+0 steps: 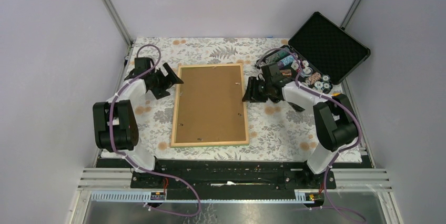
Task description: Put the photo into the frame
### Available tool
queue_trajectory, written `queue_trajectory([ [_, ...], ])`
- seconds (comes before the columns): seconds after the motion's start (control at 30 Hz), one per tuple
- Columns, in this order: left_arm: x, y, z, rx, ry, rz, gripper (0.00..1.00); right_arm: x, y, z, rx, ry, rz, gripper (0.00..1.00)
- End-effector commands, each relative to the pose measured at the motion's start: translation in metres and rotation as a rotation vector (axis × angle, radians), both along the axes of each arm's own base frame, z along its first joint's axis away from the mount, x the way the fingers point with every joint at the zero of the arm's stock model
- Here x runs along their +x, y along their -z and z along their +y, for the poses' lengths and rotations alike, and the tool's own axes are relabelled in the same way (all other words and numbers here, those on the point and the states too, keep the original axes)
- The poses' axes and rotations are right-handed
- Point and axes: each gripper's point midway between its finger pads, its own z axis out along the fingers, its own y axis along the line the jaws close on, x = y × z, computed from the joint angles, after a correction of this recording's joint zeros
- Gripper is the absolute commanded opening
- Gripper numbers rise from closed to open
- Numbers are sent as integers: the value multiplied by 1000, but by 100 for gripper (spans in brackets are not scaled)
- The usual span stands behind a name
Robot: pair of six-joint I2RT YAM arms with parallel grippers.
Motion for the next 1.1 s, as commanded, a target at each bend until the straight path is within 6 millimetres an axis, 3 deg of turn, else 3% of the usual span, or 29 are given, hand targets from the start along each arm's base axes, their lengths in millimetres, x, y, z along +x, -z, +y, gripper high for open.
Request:
queue_trajectory([
  [0.0, 25, 3, 9, -12, -32, 29, 99, 41, -8, 4, -69, 2, -83, 44],
  [0.13, 35, 21, 14, -34, -57, 76, 99, 58, 6, -4, -162, 16, -79, 32],
  [0.2, 33, 37, 12, -65, -52, 115, 99, 62, 9, -3, -167, 16, -84, 30],
  [0.4, 28, 58, 6, -120, -56, 152, 99, 60, 32, 5, -150, -18, -31, 25],
  [0.57, 22, 69, -11, -235, -46, 160, 99, 53, 50, 14, -122, -27, 6, 29],
  [0.83, 17, 74, -26, -266, -13, 173, 99, 47, 57, 41, -148, -101, -9, 40],
  [0.93, 16, 76, -32, -284, 2, 185, 99, 48, 57, 38, -177, -97, -15, 42],
  [1.07, 19, 66, -29, -259, 6, 154, 99, 52, 40, 28, -208, -72, -74, 50],
])
